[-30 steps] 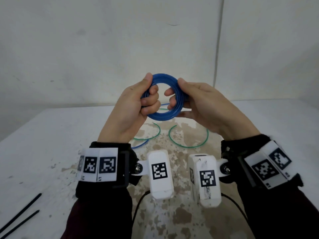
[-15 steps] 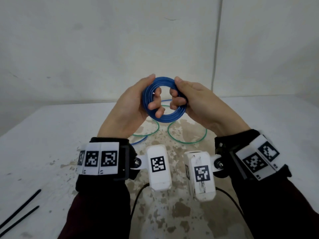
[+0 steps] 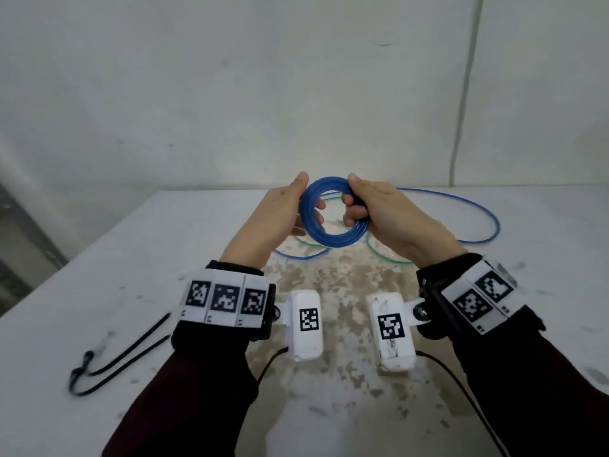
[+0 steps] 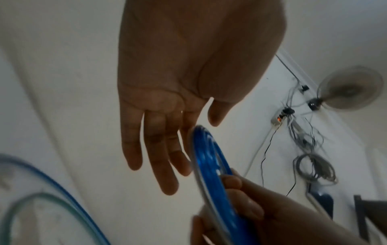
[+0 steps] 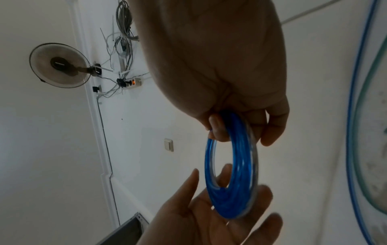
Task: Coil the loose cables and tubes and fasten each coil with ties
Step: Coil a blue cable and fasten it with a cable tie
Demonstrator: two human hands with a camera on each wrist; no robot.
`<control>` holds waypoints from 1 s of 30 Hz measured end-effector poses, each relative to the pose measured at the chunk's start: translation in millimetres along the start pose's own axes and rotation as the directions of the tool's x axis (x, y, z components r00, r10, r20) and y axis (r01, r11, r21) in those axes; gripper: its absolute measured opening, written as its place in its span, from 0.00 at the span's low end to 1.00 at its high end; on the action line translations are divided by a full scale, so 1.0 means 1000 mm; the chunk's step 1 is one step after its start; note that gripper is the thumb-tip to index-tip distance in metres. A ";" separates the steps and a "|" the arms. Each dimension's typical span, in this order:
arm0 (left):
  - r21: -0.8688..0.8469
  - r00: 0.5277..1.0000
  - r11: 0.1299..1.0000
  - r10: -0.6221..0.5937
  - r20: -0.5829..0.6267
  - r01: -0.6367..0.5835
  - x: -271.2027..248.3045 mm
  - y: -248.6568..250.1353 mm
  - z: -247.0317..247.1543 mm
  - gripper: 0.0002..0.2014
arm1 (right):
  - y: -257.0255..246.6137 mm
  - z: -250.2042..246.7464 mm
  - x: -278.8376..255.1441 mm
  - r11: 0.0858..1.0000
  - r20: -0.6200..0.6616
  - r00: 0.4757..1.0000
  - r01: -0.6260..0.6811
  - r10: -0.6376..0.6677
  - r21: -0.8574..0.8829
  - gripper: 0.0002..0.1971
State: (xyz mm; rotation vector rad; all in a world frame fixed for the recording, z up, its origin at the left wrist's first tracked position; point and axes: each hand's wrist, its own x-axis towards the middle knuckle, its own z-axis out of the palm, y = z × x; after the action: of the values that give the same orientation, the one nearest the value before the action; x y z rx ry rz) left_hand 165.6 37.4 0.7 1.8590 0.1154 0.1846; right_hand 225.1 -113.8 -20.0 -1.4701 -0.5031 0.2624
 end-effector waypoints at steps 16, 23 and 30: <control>0.807 0.862 0.419 -0.465 -0.203 0.416 -0.084 -0.070 -0.135 0.13 | 0.020 0.113 -0.012 0.977 0.222 0.957 -0.207 0.189 0.060 0.19; 0.851 0.861 0.305 -0.425 -0.280 0.427 -0.076 -0.099 -0.142 0.11 | 0.022 0.126 -0.015 0.972 0.255 0.940 -0.236 0.225 0.016 0.20; 0.891 0.873 0.206 -0.375 -0.311 0.405 -0.072 -0.103 -0.144 0.14 | 0.024 0.128 -0.017 0.966 0.285 0.925 -0.259 0.252 -0.010 0.20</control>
State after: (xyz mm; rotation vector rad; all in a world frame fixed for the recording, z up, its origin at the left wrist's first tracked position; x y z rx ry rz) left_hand 69.5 190.2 -62.3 2.9511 0.9107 -0.3285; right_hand 152.5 -6.7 -43.4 -1.4786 -0.5341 0.6932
